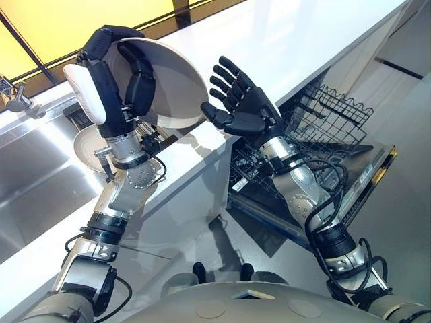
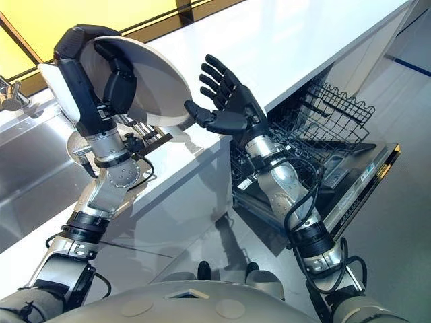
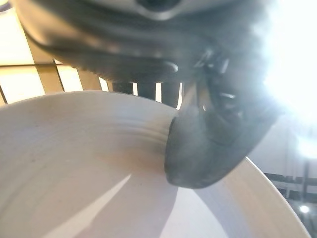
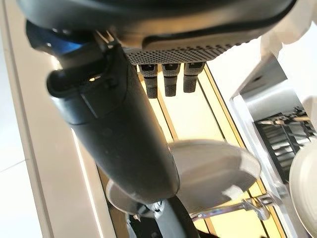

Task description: Pick up plates and place into dishwasher.

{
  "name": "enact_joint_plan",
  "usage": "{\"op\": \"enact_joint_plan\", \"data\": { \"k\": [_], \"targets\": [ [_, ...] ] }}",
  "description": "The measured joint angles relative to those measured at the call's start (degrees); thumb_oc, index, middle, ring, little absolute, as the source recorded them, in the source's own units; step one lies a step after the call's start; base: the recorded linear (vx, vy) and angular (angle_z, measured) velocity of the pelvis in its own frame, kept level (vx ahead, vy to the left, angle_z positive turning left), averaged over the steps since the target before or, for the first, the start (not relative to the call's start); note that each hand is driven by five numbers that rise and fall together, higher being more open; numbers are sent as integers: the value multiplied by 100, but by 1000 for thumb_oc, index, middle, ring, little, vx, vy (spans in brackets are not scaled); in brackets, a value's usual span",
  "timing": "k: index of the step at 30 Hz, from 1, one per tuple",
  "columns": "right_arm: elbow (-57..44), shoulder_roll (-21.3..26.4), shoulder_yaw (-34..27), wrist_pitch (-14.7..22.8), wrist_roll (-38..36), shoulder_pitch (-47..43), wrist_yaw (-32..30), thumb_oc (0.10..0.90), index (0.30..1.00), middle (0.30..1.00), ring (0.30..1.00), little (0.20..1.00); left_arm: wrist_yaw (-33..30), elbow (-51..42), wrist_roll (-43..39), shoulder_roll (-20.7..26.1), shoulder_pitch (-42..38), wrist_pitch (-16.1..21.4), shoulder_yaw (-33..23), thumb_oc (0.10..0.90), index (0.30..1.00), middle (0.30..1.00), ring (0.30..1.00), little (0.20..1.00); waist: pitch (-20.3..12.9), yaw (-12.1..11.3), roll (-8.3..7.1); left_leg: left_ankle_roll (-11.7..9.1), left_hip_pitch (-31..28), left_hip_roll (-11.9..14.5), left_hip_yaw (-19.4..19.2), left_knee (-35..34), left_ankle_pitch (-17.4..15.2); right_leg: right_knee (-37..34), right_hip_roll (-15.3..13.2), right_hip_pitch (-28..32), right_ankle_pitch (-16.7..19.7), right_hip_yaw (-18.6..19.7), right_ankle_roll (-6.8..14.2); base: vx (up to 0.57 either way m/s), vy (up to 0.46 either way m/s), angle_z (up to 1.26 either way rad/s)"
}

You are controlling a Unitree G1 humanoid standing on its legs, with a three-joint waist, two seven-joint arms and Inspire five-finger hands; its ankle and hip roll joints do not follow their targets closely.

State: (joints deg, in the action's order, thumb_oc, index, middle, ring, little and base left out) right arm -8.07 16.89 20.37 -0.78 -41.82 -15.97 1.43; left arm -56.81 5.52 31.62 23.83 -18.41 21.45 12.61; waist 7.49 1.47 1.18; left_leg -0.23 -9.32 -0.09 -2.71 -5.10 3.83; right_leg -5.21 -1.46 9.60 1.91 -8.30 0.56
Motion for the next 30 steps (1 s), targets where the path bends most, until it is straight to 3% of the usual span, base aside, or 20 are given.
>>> {"op": "enact_joint_plan", "data": {
  "k": [5,12,13,14,23,24,25,26,30],
  "targets": [
    [124,-14,162,-131,26,6,51,800,900,900,900,900,121,-1,6,-36,-26,2,434,100,300,300,300,200,-11,30,-17,0,-1,-1,-2,0,0,0,-1,0,1,3,-1,2,-6,0],
    [219,-5,311,-285,60,10,164,800,900,900,900,900,168,-1,-3,-67,-32,-1,521,100,300,300,300,200,-11,58,-17,0,-3,4,-3,0,0,0,2,-1,1,3,-1,1,-4,0],
    [219,-5,315,-285,174,11,163,671,789,789,789,771,212,-1,-11,-85,-32,4,522,100,300,300,300,200,-11,56,-17,0,-3,3,-3,0,0,0,0,0,1,3,-1,0,0,0],
    [219,-7,314,-285,271,11,162,100,300,300,300,200,233,-1,-15,-92,-32,7,532,100,300,300,300,200,-11,48,-17,0,-3,3,-3,0,0,0,0,0,1,3,0,0,0,0],
    [220,-19,304,-128,720,206,-117,100,300,300,300,200,614,-53,-87,-371,-16,257,553,100,300,300,300,200,-11,27,-16,0,-6,1,23,-1,0,-1,1,17,-1,-9,0,0,0,0],
    [219,-21,290,-45,853,278,-191,100,300,300,300,200,843,-101,-238,-419,20,259,551,243,422,422,422,343,-11,25,-16,0,-6,1,47,-1,0,-1,-1,22,-1,-13,0,9,-20,4],
    [218,-21,283,80,984,361,-266,100,300,300,300,200,1139,-187,-501,-477,92,243,530,471,618,618,618,571,-11,17,-16,1,-1,4,65,-2,0,-1,-3,23,-2,-14,0,-16,-27,4],
    [218,-8,251,164,1125,455,-355,100,300,300,300,200,1451,-271,-814,-536,180,239,527,800,900,900,900,900,-11,16,-16,2,0,5,69,-2,0,-1,-5,24,-4,-19,2,-8,-30,3],
    [223,129,-43,236,1381,939,-593,100,300,300,300,200,3141,-494,-2066,-499,573,129,484,800,900,900,900,900,-8,-36,-11,5,1,9,82,-3,1,-1,-13,28,-24,-31,30,7,-5,2]
  ]
}}
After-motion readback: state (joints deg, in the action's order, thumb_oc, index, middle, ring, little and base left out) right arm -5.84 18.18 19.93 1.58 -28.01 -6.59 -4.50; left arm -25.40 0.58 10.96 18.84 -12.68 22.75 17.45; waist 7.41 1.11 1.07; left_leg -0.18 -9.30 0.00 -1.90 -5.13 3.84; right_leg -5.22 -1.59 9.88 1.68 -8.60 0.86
